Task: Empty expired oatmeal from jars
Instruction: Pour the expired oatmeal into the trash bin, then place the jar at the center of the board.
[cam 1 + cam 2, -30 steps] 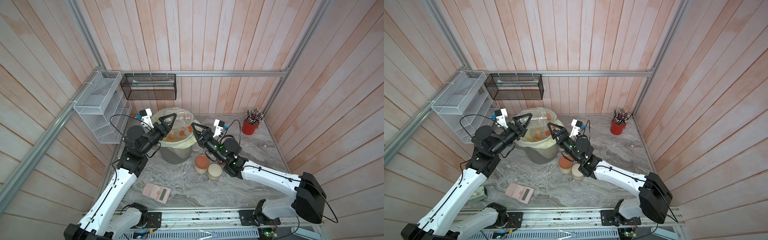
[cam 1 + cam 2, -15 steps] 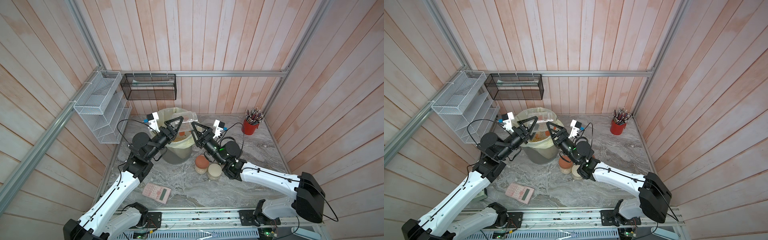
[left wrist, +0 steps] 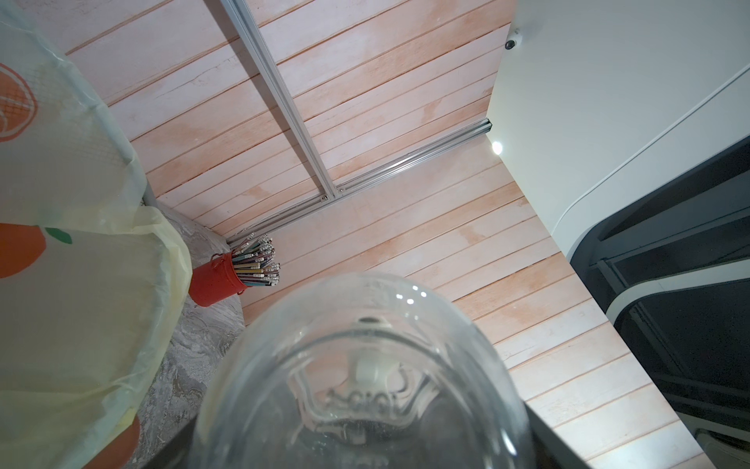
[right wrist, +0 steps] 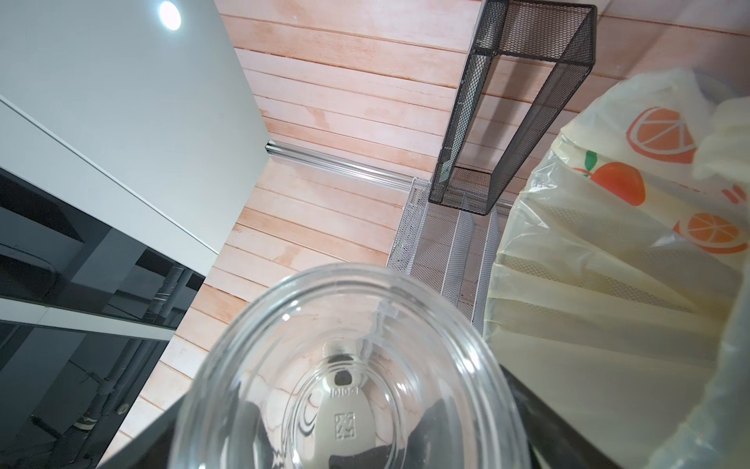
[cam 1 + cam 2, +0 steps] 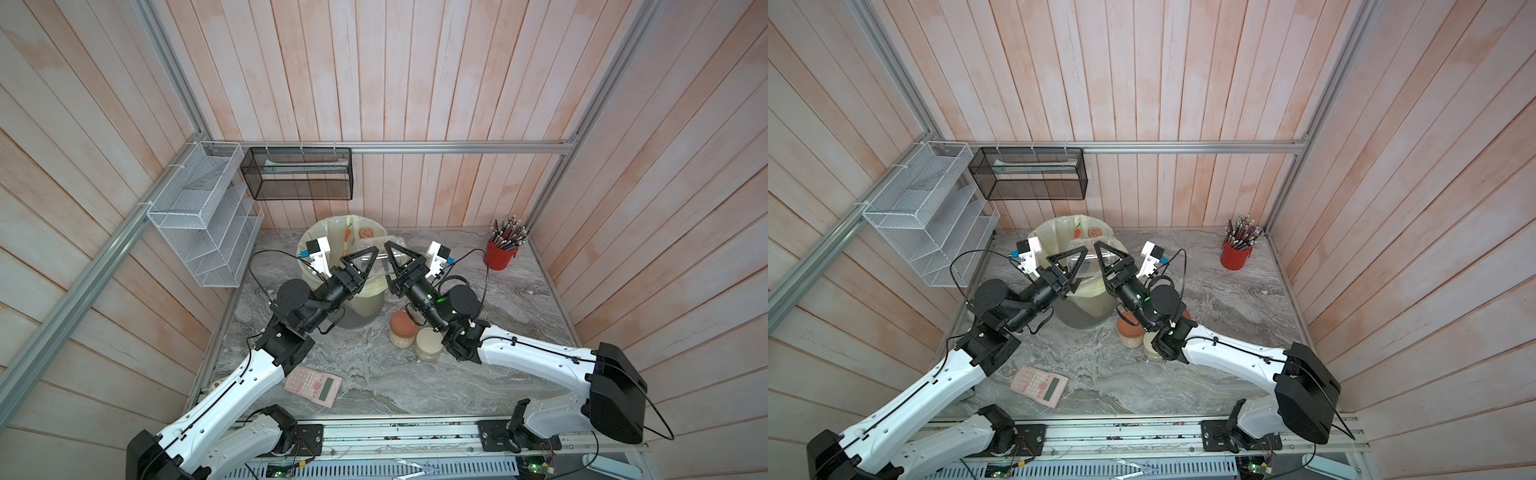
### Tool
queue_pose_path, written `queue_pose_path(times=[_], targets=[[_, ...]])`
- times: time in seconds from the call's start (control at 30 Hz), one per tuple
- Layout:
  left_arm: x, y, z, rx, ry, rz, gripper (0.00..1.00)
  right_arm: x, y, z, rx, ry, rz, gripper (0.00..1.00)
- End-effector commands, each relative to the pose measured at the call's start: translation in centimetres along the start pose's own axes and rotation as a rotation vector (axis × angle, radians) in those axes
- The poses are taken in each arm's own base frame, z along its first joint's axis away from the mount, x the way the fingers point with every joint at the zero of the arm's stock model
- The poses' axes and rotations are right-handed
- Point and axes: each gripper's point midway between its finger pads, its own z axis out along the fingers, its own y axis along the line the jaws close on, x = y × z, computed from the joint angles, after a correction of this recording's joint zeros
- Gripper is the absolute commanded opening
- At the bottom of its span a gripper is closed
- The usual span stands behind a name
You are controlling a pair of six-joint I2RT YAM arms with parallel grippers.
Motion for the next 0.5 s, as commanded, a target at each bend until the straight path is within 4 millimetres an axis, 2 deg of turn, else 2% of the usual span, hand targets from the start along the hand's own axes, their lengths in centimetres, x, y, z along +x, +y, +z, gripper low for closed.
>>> queue_pose_path(times=[0.0,0.47], targets=[[-0.9,-3.1,-0.7,0.116,-0.054,0.022,0.15,-0.1,0.7,0.6,-0.025,-0.024,0.026,0.98],[0.9,-2.0,-0.6,0.097,-0.020,0.014,0.15,-0.6,0.2,0.2,-0.026,-0.057,0.038,0.98]])
